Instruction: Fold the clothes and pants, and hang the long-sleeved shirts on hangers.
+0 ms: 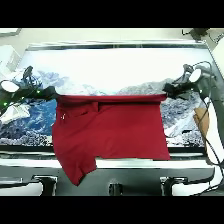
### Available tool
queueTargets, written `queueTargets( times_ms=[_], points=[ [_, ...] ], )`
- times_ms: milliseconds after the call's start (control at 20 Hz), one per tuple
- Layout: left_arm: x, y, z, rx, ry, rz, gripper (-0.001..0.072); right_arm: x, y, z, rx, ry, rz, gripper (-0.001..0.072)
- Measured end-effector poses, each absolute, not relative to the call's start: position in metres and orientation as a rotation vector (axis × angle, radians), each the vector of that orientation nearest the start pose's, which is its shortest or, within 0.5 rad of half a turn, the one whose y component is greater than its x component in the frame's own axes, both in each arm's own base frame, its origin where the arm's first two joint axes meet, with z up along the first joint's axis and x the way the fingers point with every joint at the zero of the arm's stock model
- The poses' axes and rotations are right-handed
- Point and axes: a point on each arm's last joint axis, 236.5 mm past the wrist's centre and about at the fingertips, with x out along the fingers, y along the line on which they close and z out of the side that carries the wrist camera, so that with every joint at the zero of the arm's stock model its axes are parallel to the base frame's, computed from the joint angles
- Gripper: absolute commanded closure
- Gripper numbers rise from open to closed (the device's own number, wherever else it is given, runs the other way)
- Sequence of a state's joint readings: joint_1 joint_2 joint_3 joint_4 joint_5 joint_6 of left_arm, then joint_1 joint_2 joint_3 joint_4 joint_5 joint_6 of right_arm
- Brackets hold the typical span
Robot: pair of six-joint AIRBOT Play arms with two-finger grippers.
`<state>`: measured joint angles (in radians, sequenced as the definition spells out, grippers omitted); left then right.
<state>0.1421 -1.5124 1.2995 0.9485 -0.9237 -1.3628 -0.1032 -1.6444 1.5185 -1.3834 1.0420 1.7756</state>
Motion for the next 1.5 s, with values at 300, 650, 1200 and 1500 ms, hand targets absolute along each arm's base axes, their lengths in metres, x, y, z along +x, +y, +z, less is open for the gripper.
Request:
queueTargets(
  times_ms=[300,650,1200,1500],
  points=[
    [0.557,-0.058,0.010,-0.483,0.868,-0.195,0.0680,0.573,-0.030,0.002,0.526,0.844,-0.189,0.0678],
    [0.565,-0.087,-0.003,-0.470,0.902,-0.245,0.0681,0.568,-0.038,-0.012,0.537,0.893,-0.222,0.0677],
    [0.404,-0.083,-0.058,-0.401,1.555,-0.311,0.0681,0.410,-0.034,-0.066,0.340,1.552,-0.123,0.0677],
    [0.378,-0.083,-0.076,-0.417,1.646,-0.287,0.0424,0.400,-0.032,-0.075,0.325,1.590,-0.090,0.0518]
  ],
)
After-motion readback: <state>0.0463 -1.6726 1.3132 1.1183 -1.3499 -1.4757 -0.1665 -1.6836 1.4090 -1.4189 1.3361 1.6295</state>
